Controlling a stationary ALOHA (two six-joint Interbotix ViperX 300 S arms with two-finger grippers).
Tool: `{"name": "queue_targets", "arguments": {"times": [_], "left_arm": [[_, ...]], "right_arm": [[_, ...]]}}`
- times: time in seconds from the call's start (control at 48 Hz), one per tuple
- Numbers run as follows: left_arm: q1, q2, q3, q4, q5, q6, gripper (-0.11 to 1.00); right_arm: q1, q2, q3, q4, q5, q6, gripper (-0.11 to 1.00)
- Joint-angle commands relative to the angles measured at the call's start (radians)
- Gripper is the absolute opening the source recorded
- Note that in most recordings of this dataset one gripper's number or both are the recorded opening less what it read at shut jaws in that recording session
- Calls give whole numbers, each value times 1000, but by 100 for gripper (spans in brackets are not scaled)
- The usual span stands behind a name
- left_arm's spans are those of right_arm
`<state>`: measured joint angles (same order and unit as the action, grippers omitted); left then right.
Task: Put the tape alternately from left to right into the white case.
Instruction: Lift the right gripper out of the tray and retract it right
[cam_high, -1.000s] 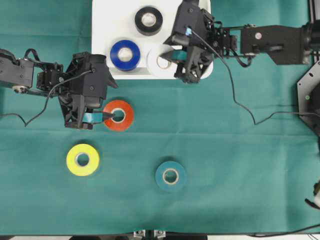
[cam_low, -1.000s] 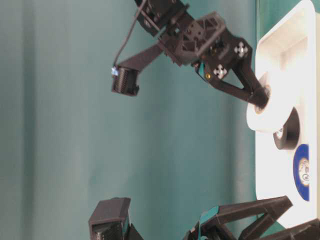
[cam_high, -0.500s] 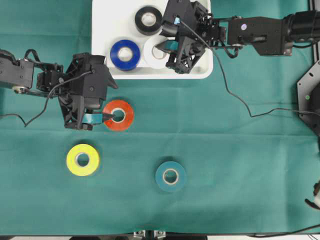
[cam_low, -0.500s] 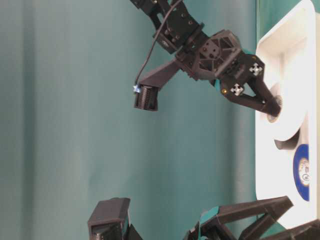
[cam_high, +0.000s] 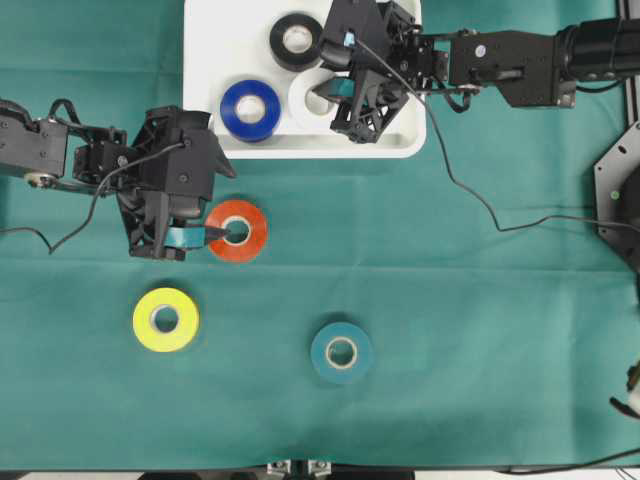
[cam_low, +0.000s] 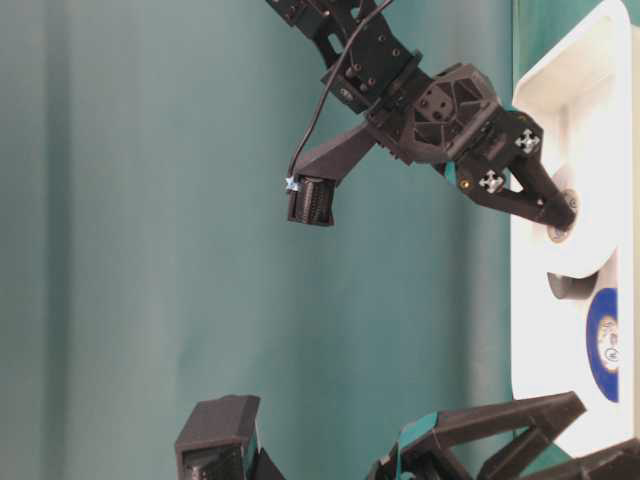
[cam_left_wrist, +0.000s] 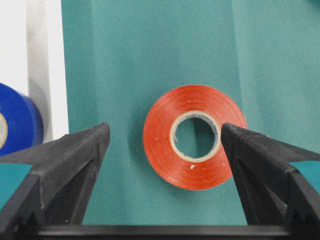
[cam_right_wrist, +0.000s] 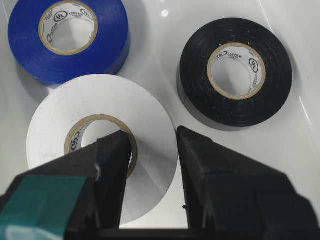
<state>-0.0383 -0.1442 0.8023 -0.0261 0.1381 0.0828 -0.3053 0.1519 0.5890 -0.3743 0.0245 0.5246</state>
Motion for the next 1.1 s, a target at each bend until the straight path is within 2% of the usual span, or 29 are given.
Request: {"name": "queue_targets", "arguments": {"times": [0.0, 0.354, 0.396, 0.521, 0.562, 0.688, 1.083], "left_arm": [[-5, -14, -23, -3, -5, -2, 66], [-5, -15, -23, -2, -5, -2, 66], [-5, -15, -21, -3, -5, -2, 66], [-5, -15, -23, -2, -5, -2, 66], [-5, -15, -23, -3, -6, -2, 66], [-5, -17, -21, -2, -6, -2, 66], [-5, -17, -23, -2, -5, -2, 66]], "right_arm": [[-2, -15, -23, -12, -9, 3, 31], [-2, -15, -23, -12, -8, 12, 32], [-2, -15, -23, -12, -5, 12, 41], [-2, -15, -23, -12, -6, 12, 79], [-2, -15, -21, -12, -8, 12, 85], [-2, -15, -21, -12, -9, 12, 77], [32, -44, -14, -12, -2, 9, 77]]}}
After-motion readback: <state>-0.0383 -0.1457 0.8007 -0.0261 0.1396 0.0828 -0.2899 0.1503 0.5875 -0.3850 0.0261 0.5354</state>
